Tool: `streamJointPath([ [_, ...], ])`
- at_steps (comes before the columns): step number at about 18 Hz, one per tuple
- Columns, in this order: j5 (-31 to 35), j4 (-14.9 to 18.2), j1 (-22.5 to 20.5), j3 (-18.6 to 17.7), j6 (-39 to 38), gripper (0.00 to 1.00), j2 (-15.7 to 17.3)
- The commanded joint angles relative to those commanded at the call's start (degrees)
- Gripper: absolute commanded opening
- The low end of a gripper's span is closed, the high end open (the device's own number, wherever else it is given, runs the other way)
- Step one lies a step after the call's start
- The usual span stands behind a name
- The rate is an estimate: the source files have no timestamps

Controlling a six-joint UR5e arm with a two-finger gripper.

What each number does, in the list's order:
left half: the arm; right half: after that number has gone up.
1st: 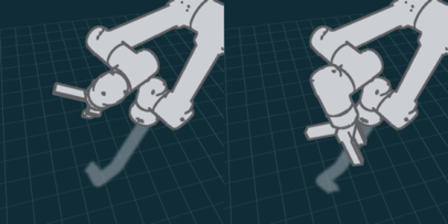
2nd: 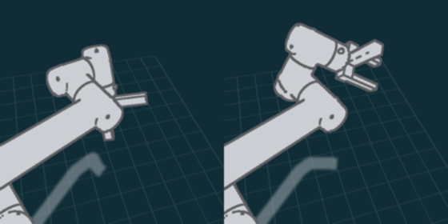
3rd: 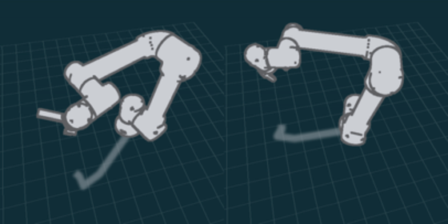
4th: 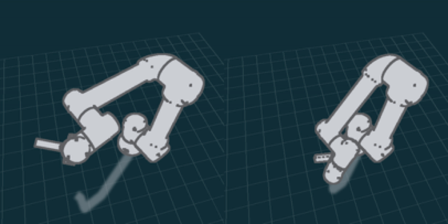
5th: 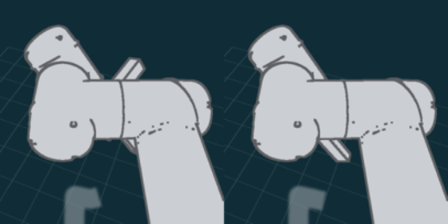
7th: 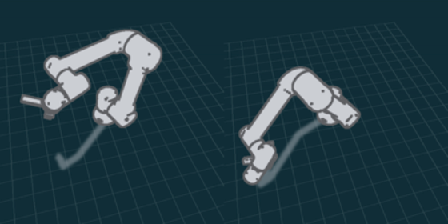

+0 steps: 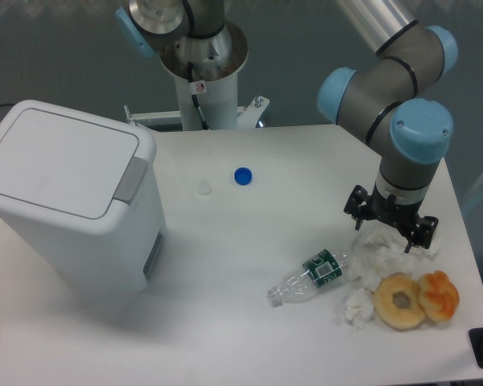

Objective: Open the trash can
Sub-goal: 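Raise the gripper up from above the tissues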

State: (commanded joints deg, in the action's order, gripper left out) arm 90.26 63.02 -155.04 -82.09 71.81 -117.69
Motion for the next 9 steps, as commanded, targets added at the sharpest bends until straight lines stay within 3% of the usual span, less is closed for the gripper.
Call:
streamJointPath([
  [6,-0.79,0.26,-0.09,-1.23,-0.78,1.00,1.23],
  [9,-4.91,-0.17,-0.26,-3.16,-8.32,1.00,2.02],
])
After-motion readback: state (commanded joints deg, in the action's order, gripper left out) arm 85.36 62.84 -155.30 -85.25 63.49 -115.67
